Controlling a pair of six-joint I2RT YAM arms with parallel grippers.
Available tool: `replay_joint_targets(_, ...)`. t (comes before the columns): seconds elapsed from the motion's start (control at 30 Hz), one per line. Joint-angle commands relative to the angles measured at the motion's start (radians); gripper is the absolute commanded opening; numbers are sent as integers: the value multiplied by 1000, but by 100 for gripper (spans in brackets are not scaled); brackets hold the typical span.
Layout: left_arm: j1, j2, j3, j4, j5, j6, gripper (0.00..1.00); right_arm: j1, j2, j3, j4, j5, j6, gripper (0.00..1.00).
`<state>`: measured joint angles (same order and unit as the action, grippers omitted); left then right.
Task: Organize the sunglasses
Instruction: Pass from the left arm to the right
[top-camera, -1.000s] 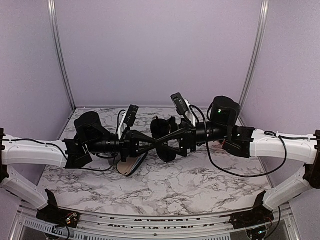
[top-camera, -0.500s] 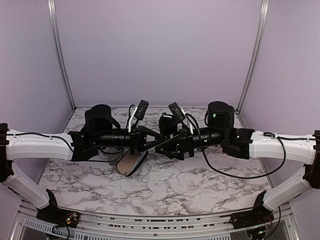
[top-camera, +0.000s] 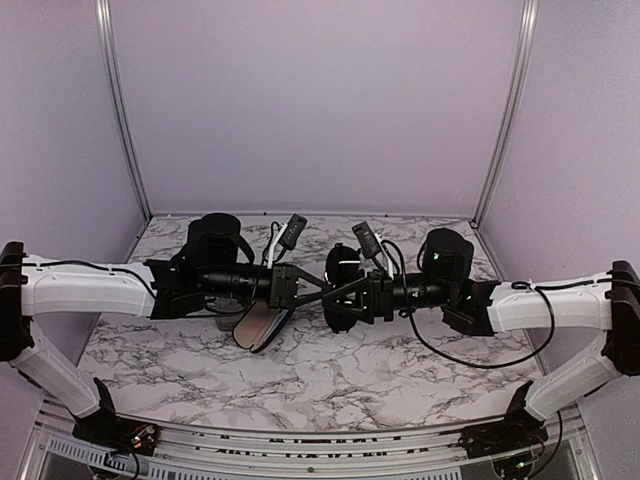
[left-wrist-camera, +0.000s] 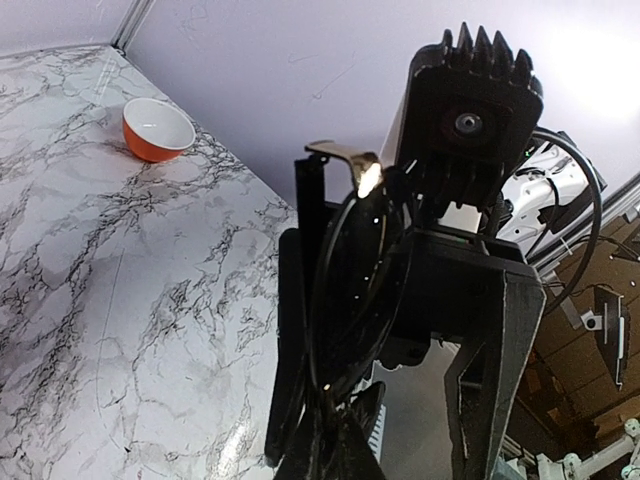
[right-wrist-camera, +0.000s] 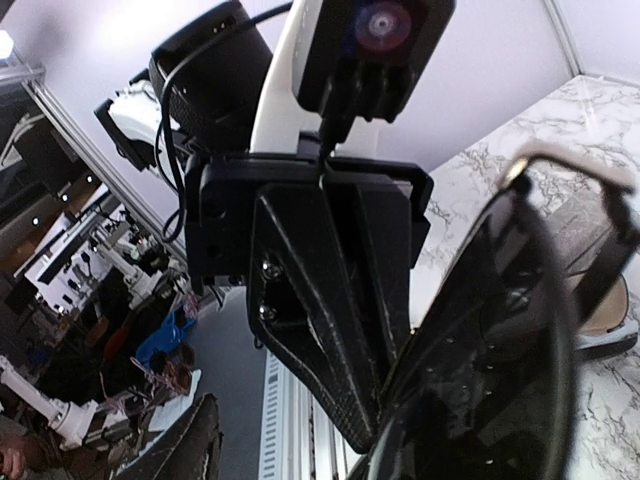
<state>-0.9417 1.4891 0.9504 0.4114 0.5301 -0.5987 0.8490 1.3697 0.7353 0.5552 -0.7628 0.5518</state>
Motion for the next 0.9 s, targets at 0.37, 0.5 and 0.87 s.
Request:
replay_joint_targets(0.37,19,40,4,-72,-23,-91,7,-43,97,-44,378,-42,198,48)
replay_joint_targets(0.5,22,32,5,-72,-29,-101,10,-47,127,-44,416,-60,229,46)
replay_joint_targets(0.87,36,19,7,-71,-59,-136,15,-50,219,-50,556,-97,353,33)
